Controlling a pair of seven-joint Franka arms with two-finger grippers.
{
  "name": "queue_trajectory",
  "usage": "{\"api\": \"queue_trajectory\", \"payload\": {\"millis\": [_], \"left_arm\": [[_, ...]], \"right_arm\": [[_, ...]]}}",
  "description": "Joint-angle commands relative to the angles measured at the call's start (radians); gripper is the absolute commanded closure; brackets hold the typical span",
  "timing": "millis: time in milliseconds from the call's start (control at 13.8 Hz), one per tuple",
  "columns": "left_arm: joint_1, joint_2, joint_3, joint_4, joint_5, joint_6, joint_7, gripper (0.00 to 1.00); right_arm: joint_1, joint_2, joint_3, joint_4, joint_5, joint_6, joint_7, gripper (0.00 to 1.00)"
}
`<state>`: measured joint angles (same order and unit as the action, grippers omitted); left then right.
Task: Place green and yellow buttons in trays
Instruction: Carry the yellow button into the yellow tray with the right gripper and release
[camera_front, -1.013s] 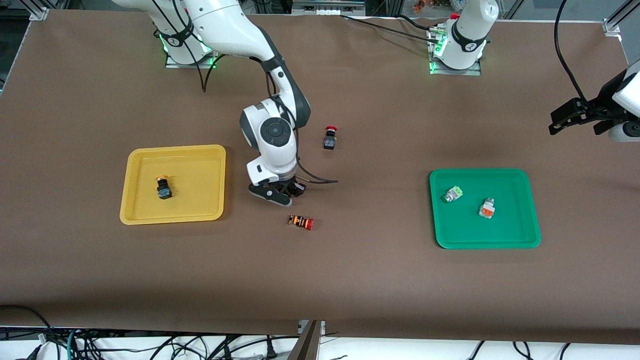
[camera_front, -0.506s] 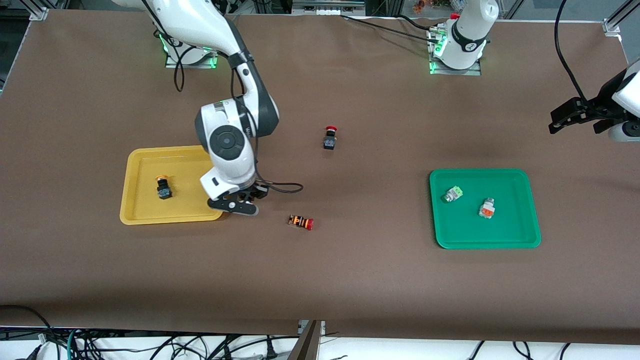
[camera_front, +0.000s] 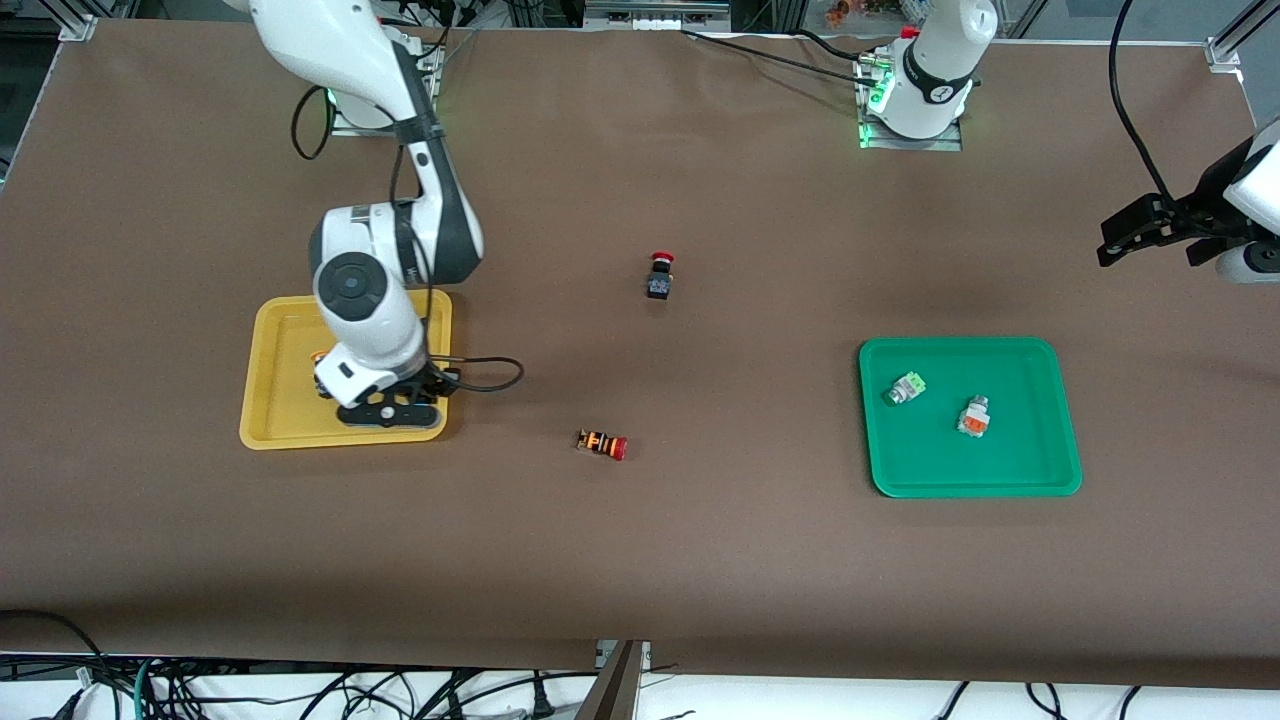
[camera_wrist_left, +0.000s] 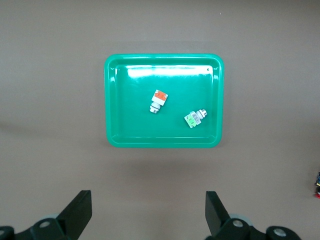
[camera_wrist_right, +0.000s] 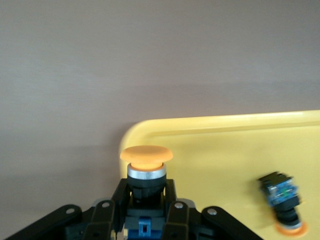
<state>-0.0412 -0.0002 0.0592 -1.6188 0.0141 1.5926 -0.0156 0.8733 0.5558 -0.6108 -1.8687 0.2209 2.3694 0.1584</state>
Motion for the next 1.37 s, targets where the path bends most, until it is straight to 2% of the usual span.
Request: {"api": "queue_trajectory", "payload": {"millis": [0, 145, 217, 362, 434, 506, 579, 651, 796, 940, 1085, 1302], "left_arm": [[-0.005, 0.008, 0.001, 0.025, 0.021, -0.020, -0.007, 0.00], [-0.005, 0.008, 0.001, 0.025, 0.021, -0.020, -0.009, 0.00], [-0.005, 0.008, 0.001, 0.026, 0.021, -0.020, -0.009, 0.00], [-0.005, 0.008, -0.001, 0.030, 0.023, -0.022, -0.007, 0.00], [-0.005, 0.009, -0.001, 0.030, 0.023, -0.022, -0.007, 0.00], [-0.005, 0.008, -0.001, 0.030, 0.023, -0.022, -0.007, 0.00], [-0.006, 0.008, -0.001, 0.030, 0.023, -0.022, -0.007, 0.00], [-0.006, 0.008, -0.001, 0.030, 0.023, -0.023, -0.009, 0.00], [-0.006, 0.008, -0.001, 0.030, 0.023, -0.026, -0.009, 0.00], [-0.006, 0.008, -0.001, 0.030, 0.023, -0.026, -0.009, 0.00], [-0.006, 0.008, -0.001, 0.030, 0.023, -0.026, -0.007, 0.00], [-0.006, 0.008, 0.001, 0.030, 0.023, -0.026, -0.007, 0.00]], "right_arm": [[-0.074, -0.099, 0.008, -0.144, 0.043, 0.079, -0.162, 1.00], [-0.111, -0.105, 0.008, -0.188, 0.162, 0.096, -0.305, 1.00], [-0.128, -0.105, 0.008, -0.205, 0.220, 0.096, -0.360, 0.95], [-0.129, -0.103, 0.008, -0.217, 0.250, 0.097, -0.385, 0.91], [-0.131, -0.103, 0.008, -0.218, 0.250, 0.097, -0.385, 0.72], [-0.132, -0.103, 0.008, -0.219, 0.250, 0.096, -0.384, 0.61], [-0.132, -0.103, 0.008, -0.222, 0.252, 0.096, -0.379, 0.36], [-0.132, -0.103, 0.008, -0.225, 0.252, 0.097, -0.375, 0.21], [-0.134, -0.105, 0.008, -0.224, 0.252, 0.096, -0.370, 0.07], [-0.132, -0.108, 0.005, -0.213, 0.252, 0.090, -0.369, 0.06], [-0.132, -0.112, -0.029, -0.175, 0.250, 0.077, -0.381, 0.06], [-0.135, -0.113, -0.096, -0.040, 0.248, -0.103, -0.381, 0.07]]}}
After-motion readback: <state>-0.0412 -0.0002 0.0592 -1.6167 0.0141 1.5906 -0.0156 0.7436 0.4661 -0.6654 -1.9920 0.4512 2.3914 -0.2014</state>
